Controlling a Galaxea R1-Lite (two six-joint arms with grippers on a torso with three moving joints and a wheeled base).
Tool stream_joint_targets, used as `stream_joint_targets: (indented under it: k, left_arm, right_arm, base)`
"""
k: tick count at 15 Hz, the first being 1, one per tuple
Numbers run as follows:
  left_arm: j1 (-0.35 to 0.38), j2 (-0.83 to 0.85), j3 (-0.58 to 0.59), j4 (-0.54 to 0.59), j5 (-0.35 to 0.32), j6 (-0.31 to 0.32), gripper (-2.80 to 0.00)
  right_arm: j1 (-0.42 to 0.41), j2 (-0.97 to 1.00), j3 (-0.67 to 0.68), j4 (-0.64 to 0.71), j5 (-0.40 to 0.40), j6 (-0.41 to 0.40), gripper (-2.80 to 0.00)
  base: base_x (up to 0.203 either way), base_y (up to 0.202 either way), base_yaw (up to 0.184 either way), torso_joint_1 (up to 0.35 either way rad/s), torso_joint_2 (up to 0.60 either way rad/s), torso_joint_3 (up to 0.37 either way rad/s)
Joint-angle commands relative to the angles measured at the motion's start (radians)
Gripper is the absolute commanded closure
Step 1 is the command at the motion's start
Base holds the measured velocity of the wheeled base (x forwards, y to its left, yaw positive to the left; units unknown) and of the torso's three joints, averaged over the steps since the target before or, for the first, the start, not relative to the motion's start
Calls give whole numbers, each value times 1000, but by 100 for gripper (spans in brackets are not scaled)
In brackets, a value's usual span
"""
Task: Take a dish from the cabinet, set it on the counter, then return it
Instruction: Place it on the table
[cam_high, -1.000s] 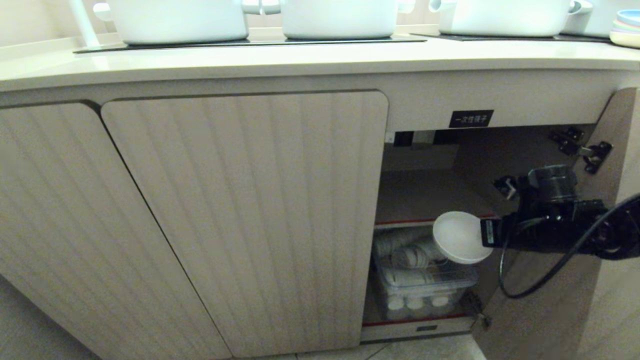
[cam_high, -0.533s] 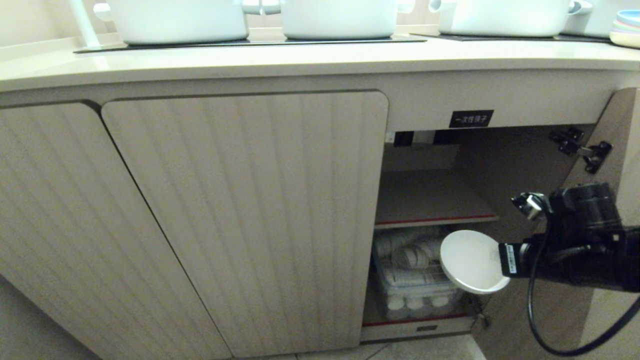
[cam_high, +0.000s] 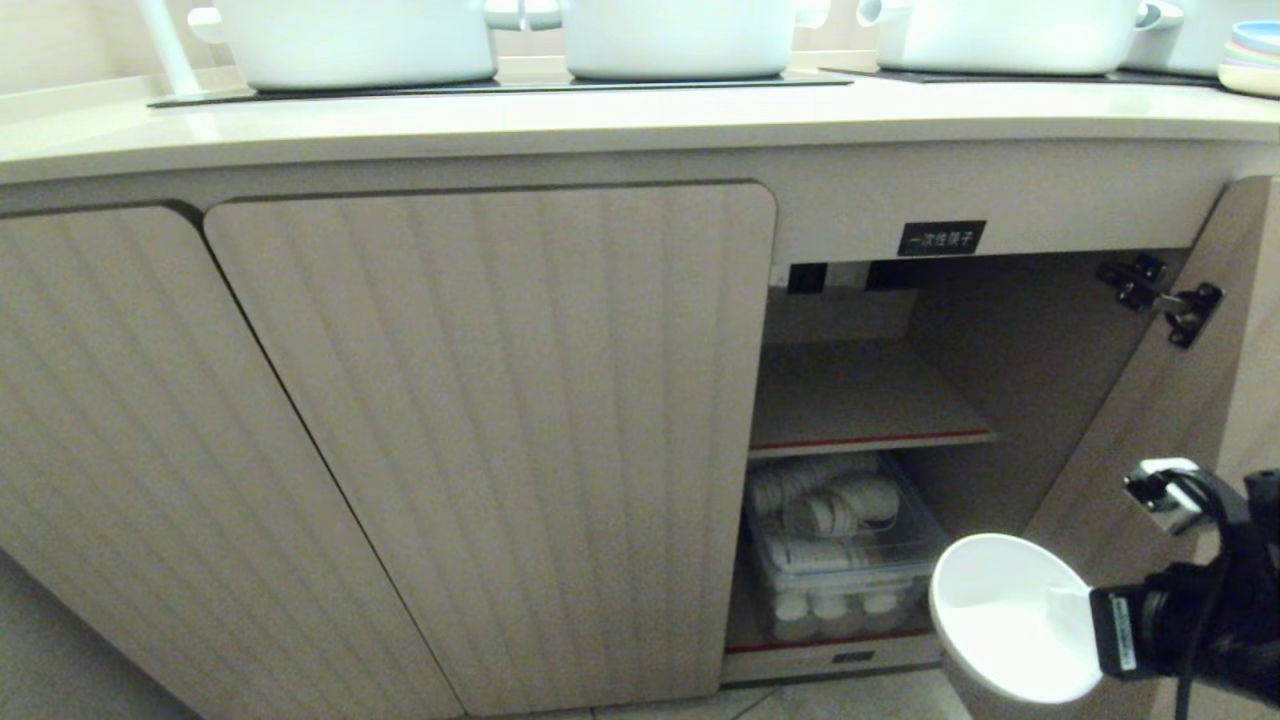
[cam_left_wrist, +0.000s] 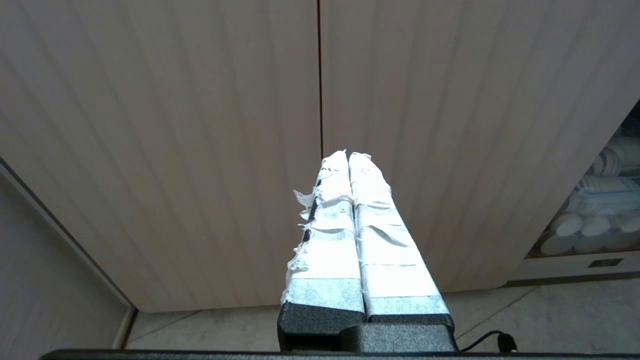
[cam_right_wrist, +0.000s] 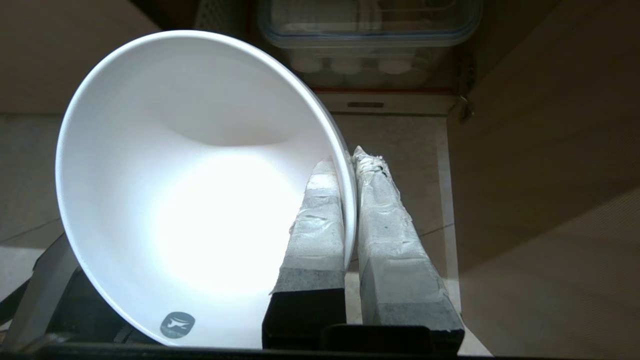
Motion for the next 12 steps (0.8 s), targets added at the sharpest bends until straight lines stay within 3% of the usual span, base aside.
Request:
stream_joint_targets:
  k: [1, 8, 12]
  left_arm:
    - [0, 0, 0, -1, 2, -1, 0]
    - [0, 0, 0, -1, 1, -1, 0]
    - [0, 0, 0, 0, 0, -1, 0]
  right_arm:
    - [20, -121, 43, 9, 0, 2, 0]
    - [95, -327, 108, 159, 1, 3, 0]
    - [98, -355, 112, 174, 34, 5, 0]
  base:
    - [0, 0, 0, 0, 0, 0]
    - [0, 0, 0, 0, 0, 0]
    - [0, 0, 0, 0, 0, 0]
